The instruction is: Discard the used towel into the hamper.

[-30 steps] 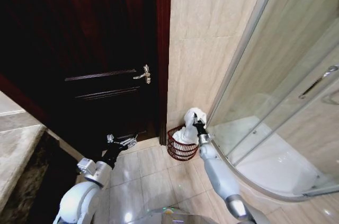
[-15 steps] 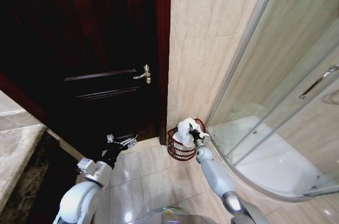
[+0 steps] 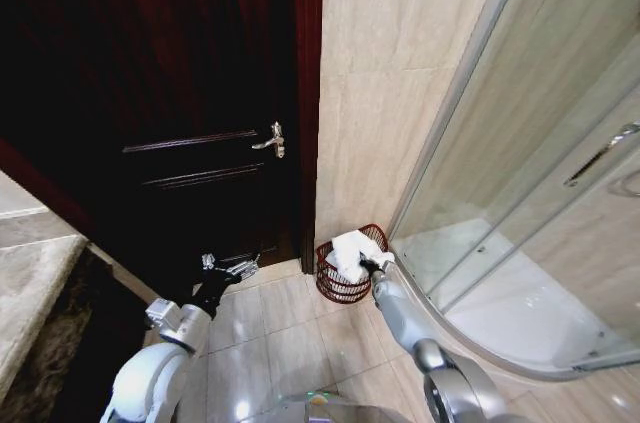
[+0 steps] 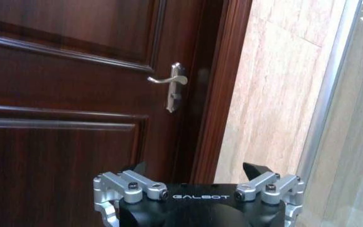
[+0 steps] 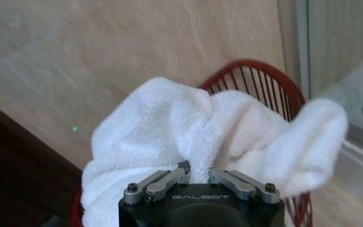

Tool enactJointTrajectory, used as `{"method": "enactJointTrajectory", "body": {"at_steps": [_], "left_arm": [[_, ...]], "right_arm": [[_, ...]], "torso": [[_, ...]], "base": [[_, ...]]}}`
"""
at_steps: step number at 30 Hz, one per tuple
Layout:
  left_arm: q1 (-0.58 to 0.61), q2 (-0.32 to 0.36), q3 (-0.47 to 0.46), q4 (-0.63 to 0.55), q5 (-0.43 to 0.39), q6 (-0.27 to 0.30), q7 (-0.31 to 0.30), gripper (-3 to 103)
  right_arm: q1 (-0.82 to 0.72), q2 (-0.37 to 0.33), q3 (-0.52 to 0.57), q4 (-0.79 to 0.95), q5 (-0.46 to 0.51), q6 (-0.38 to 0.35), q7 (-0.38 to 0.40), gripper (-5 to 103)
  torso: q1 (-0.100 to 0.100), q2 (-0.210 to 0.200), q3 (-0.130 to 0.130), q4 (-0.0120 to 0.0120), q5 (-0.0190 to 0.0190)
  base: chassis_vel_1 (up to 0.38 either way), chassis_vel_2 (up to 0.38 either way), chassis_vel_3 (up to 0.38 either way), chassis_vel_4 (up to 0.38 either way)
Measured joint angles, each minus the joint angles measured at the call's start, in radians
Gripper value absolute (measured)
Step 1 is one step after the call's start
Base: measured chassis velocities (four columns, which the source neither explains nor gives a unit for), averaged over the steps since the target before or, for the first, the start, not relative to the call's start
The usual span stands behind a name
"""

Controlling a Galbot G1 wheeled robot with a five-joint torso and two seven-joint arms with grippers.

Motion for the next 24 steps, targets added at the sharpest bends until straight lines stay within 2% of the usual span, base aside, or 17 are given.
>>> {"method": "enactJointTrajectory", "body": {"at_steps": [5,11,18,24], "left_arm": [[0.000,0.000,0.000,0.000,0.000,0.000,0.000,100],[0.000,0.000,0.000,0.000,0.000,0.000,0.000,100],[0.000,0.000,0.000,0.000,0.000,0.000,0.000,100],[0.000,0.000,0.000,0.000,0.000,0.000,0.000,100]], "right_arm": [[0.041,0.001,0.072,-0.062,-0.067,-0.084,-0.007,3],[0.064,-0.003,0.146,-0.143,-0.175,-0.103,-0.017,3],[0.053,-0.013,0.118,-0.126,-0.185,-0.112,-0.018,3],[0.070,-0.012,0.086,-0.106,-0.185,-0.088,-0.034,3]], "torso": [[0.000,0.000,0.000,0.0000,0.0000],[0.000,0.000,0.000,0.0003,0.0001],[0.000,0.000,0.000,-0.0002,0.0001],[0.000,0.000,0.000,-0.0004,-0.0001]], "base": [[0.000,0.000,0.000,0.000],[0.000,0.000,0.000,0.000],[0.000,0.000,0.000,0.000],[0.000,0.000,0.000,0.000]]}}
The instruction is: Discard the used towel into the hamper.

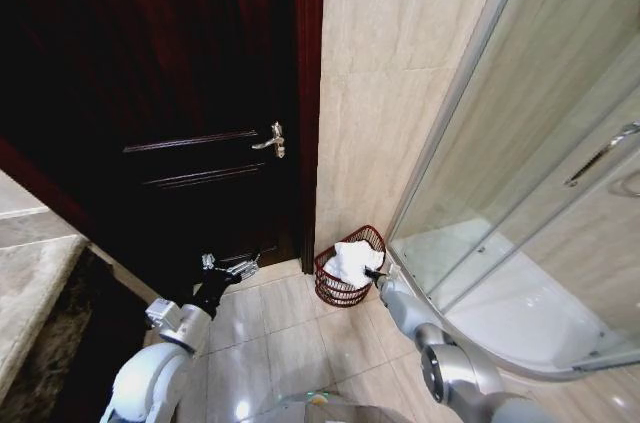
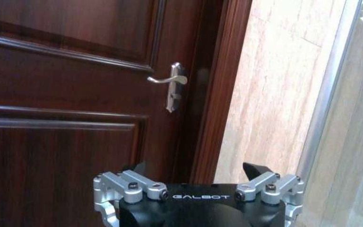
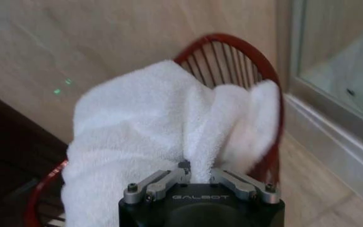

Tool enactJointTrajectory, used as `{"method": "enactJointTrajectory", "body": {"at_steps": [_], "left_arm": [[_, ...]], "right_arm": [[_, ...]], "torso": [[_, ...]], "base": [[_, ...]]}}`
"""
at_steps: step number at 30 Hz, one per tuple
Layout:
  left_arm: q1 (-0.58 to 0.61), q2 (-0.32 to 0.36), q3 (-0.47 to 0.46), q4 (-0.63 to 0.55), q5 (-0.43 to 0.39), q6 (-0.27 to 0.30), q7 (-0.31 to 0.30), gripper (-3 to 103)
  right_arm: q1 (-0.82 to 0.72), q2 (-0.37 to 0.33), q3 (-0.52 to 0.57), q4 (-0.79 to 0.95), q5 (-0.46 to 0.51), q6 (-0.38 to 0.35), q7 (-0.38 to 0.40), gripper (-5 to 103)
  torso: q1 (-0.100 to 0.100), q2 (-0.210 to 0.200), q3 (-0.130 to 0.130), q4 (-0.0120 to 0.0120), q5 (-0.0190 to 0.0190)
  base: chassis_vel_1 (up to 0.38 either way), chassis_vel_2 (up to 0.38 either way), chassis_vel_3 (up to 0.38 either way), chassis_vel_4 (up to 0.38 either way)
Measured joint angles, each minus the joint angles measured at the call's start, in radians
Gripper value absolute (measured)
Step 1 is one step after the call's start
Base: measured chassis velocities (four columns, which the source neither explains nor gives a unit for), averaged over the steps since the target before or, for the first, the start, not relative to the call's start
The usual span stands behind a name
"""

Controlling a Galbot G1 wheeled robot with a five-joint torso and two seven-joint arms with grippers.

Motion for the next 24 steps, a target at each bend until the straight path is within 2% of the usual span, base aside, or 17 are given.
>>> {"method": "enactJointTrajectory", "body": {"at_steps": [6,10,11,14,15,18,20,23,24], "left_arm": [[0.000,0.000,0.000,0.000,0.000,0.000,0.000,100],[0.000,0.000,0.000,0.000,0.000,0.000,0.000,100],[0.000,0.000,0.000,0.000,0.000,0.000,0.000,100],[0.000,0.000,0.000,0.000,0.000,0.000,0.000,100],[0.000,0.000,0.000,0.000,0.000,0.000,0.000,100],[0.000,0.000,0.000,0.000,0.000,0.000,0.000,100],[0.000,0.000,0.000,0.000,0.000,0.000,0.000,100],[0.000,0.000,0.000,0.000,0.000,0.000,0.000,100],[0.000,0.000,0.000,0.000,0.000,0.000,0.000,100]], "right_arm": [[-0.019,-0.001,-0.054,0.080,0.019,-0.002,-0.016,12],[-0.078,-0.033,-0.153,0.227,0.071,-0.045,0.025,33],[-0.078,-0.033,-0.153,0.227,0.071,-0.045,0.025,33],[-0.120,-0.060,-0.187,0.307,0.079,-0.067,0.041,44],[-0.182,-0.097,-0.205,0.409,0.079,-0.066,0.045,55],[-0.254,-0.145,-0.211,0.522,0.080,-0.051,0.045,72],[-0.288,-0.167,-0.211,0.567,0.087,-0.047,0.044,72],[-0.383,-0.216,-0.192,0.683,0.116,-0.020,0.021,89],[-0.383,-0.216,-0.192,0.683,0.116,-0.020,0.021,89]], "torso": [[0.000,0.000,0.000,0.0003,0.0001],[0.000,0.000,0.000,0.0004,0.0001],[0.000,0.000,0.000,0.0004,0.0001],[0.000,0.000,0.000,0.0003,0.0003],[0.000,0.000,0.000,0.0003,0.0003],[0.000,0.000,0.000,0.0003,0.0002],[0.000,0.000,0.000,0.0002,0.0002],[0.000,0.000,0.000,0.0001,0.0004],[0.000,0.000,0.000,0.0001,0.0004]], "base": [[0.000,0.000,0.000,0.000],[0.000,0.000,0.000,0.000],[0.000,0.000,0.000,0.000],[0.000,0.000,0.000,0.000],[0.000,0.000,0.000,0.000],[0.000,0.000,0.000,0.000],[0.000,0.000,0.000,0.000],[0.000,0.000,0.000,0.000],[0.000,0.000,0.000,0.000]]}}
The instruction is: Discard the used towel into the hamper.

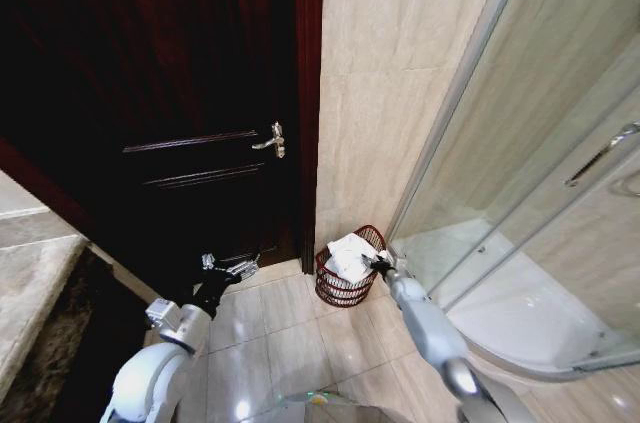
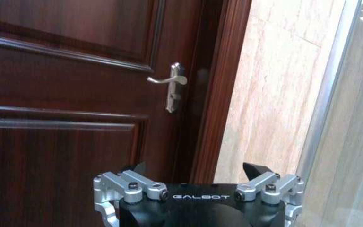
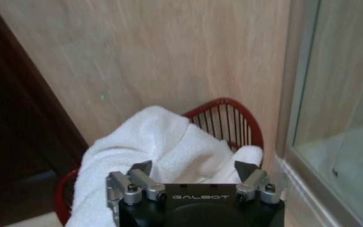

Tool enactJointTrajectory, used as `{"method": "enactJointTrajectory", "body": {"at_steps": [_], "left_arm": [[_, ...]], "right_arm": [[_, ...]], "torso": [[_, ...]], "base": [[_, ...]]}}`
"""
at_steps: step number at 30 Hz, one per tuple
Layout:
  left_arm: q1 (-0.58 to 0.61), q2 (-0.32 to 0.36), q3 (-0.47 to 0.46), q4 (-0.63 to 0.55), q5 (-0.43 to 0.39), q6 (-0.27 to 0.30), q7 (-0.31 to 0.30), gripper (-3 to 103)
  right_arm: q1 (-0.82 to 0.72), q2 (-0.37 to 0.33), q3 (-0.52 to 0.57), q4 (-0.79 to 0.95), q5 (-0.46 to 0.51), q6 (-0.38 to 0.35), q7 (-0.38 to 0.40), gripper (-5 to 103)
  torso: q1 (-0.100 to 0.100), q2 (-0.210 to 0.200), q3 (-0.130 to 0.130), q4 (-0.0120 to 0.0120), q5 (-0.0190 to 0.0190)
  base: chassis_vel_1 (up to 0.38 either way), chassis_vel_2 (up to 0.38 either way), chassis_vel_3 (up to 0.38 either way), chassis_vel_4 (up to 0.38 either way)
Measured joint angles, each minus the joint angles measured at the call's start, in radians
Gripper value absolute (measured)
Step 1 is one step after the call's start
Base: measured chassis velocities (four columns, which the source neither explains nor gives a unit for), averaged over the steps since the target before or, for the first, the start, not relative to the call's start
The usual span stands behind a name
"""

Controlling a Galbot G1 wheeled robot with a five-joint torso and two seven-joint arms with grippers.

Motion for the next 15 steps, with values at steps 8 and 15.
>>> {"method": "enactJointTrajectory", "body": {"at_steps": [8,15], "left_arm": [[0.000,0.000,0.000,0.000,0.000,0.000,0.000,100],[0.000,0.000,0.000,0.000,0.000,0.000,0.000,100]], "right_arm": [[-0.293,-0.064,0.139,0.359,0.022,0.145,-0.053,100],[-0.518,-0.049,0.252,0.571,0.021,0.216,-0.053,100]], "torso": [[0.000,0.000,0.000,0.0004,0.0001],[0.000,0.000,0.000,0.0000,-0.0001]], "base": [[0.000,0.000,0.000,0.000],[0.000,0.000,0.000,0.000]]}}
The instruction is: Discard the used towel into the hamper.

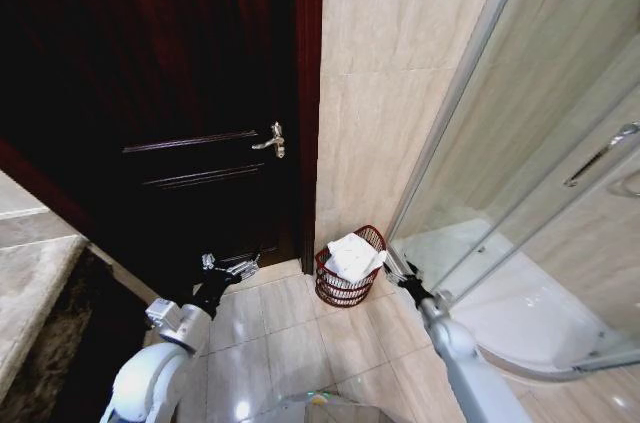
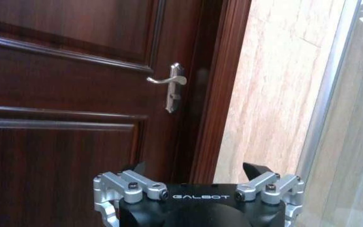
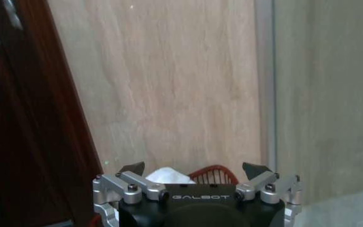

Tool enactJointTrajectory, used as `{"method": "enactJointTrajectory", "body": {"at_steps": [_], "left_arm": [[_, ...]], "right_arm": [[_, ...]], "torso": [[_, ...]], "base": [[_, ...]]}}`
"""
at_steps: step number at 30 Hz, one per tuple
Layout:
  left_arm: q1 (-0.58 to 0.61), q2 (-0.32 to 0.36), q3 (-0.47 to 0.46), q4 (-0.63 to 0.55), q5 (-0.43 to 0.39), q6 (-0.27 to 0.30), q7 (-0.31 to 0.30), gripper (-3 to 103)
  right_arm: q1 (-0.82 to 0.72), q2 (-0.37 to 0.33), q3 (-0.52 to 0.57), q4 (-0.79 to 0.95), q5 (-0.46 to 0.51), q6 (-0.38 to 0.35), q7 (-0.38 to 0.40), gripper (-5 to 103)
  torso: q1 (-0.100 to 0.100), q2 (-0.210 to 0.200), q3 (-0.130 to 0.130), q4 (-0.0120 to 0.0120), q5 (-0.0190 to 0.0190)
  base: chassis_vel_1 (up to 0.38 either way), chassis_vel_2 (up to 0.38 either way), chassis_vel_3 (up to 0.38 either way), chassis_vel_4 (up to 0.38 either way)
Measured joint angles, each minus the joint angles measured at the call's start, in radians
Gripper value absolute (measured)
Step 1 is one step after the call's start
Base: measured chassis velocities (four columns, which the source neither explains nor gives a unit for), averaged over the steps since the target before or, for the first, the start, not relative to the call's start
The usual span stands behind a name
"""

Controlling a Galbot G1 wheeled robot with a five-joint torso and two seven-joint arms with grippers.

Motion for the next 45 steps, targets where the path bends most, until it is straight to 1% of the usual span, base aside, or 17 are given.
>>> {"method": "enactJointTrajectory", "body": {"at_steps": [2,3,5,7,11,12,16,17,21,29,45], "left_arm": [[0.000,0.000,0.000,0.000,0.000,0.000,0.000,100],[0.000,0.000,0.000,0.000,0.000,0.000,0.000,100],[0.000,0.000,0.000,0.000,0.000,0.000,0.000,100],[0.000,0.000,0.000,0.000,0.000,0.000,0.000,100],[0.000,0.000,0.000,0.000,0.000,0.000,0.000,100],[0.000,0.000,0.000,0.000,0.000,0.000,0.000,100],[0.000,0.000,0.000,0.000,0.000,0.000,0.000,100],[0.000,0.000,0.000,0.000,0.000,0.000,0.000,100],[0.000,0.000,0.000,0.000,0.000,0.000,0.000,100],[0.000,0.000,0.000,0.000,0.000,0.000,0.000,100],[0.000,0.000,0.000,0.000,0.000,0.000,0.000,100]], "right_arm": [[-0.080,0.023,0.044,0.083,-0.007,0.030,0.003,100],[-0.080,0.023,0.044,0.083,-0.007,0.030,0.003,100],[-0.148,0.054,0.085,0.163,-0.024,0.063,0.016,100],[-0.166,0.062,0.092,0.185,-0.024,0.074,0.025,100],[-0.266,0.100,0.113,0.313,-0.029,0.161,0.084,100],[-0.266,0.100,0.113,0.313,-0.029,0.161,0.084,100],[-0.351,0.118,0.139,0.394,-0.025,0.210,0.095,100],[-0.351,0.118,0.139,0.394,-0.025,0.210,0.095,100],[-0.360,0.124,0.163,0.399,-0.021,0.246,0.097,100],[-0.355,0.130,0.155,0.383,0.010,0.269,0.112,100],[-0.349,0.136,0.130,0.359,0.007,0.284,0.108,100]], "torso": [[0.000,0.000,0.000,0.0000,0.0000],[0.000,0.000,0.000,0.0000,0.0000],[0.000,0.000,0.000,0.0001,-0.0002],[0.000,0.000,0.000,0.0001,-0.0001],[0.000,0.000,0.000,0.0004,-0.0002],[0.000,0.000,0.000,0.0004,-0.0002],[0.000,0.000,0.000,0.0000,-0.0004],[0.000,0.000,0.000,0.0000,-0.0004],[0.000,0.000,0.000,0.0001,-0.0003],[0.000,0.000,0.000,0.0001,-0.0001],[0.000,0.000,0.000,0.0001,-0.0002]], "base": [[0.000,0.000,0.000,0.000],[0.000,0.000,0.000,0.000],[0.000,0.000,0.000,0.000],[0.000,0.000,0.000,0.000],[0.000,0.000,0.000,0.000],[0.000,0.000,0.000,0.000],[0.000,0.000,0.000,0.000],[0.000,0.000,0.000,0.000],[0.000,0.000,0.000,0.000],[0.006,0.006,0.006,0.007],[0.093,0.087,0.085,0.091]]}}
